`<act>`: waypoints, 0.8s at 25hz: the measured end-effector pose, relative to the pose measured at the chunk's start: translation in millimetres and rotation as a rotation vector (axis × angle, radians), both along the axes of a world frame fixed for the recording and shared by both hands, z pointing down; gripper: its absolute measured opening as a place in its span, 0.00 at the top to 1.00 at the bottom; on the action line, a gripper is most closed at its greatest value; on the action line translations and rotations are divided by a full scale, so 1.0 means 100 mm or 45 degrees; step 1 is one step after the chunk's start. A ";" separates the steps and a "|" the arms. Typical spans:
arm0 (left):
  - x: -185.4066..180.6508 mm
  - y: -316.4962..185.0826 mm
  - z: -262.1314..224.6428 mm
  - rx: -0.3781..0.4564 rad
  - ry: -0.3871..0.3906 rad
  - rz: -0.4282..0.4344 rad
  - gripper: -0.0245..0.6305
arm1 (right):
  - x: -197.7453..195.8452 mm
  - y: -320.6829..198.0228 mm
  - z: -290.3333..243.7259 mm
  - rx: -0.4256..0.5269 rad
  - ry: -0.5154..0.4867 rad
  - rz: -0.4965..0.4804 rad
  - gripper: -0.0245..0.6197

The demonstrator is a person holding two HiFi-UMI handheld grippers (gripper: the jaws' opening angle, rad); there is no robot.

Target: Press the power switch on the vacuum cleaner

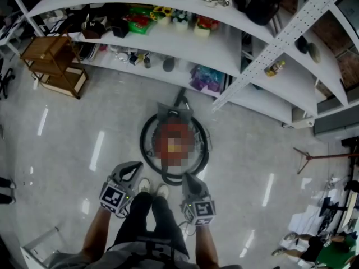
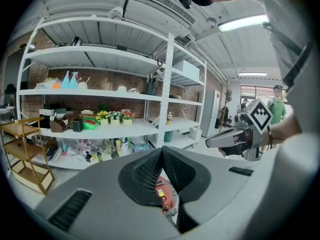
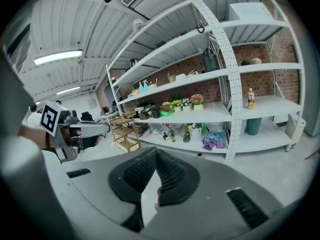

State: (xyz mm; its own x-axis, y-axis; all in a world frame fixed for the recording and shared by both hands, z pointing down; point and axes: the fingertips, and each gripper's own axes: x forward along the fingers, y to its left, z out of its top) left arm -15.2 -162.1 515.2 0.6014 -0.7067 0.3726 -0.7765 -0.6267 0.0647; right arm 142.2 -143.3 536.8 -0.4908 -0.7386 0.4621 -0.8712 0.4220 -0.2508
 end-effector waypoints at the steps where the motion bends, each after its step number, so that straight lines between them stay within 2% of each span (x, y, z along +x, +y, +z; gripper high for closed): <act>1: 0.00 -0.02 0.07 -0.005 0.003 0.006 0.95 | -0.04 -0.02 0.05 -0.005 0.000 -0.004 0.94; 7: 0.02 -0.09 0.48 -0.028 0.001 0.048 0.95 | -0.15 -0.10 0.45 -0.030 -0.007 0.001 0.94; 12: -0.08 -0.08 0.79 -0.056 0.030 0.042 0.95 | -0.21 -0.07 0.79 -0.067 0.021 0.010 0.94; 20: -0.14 -0.08 1.34 -0.090 0.057 0.045 0.95 | -0.26 -0.14 1.25 -0.050 0.006 0.024 0.94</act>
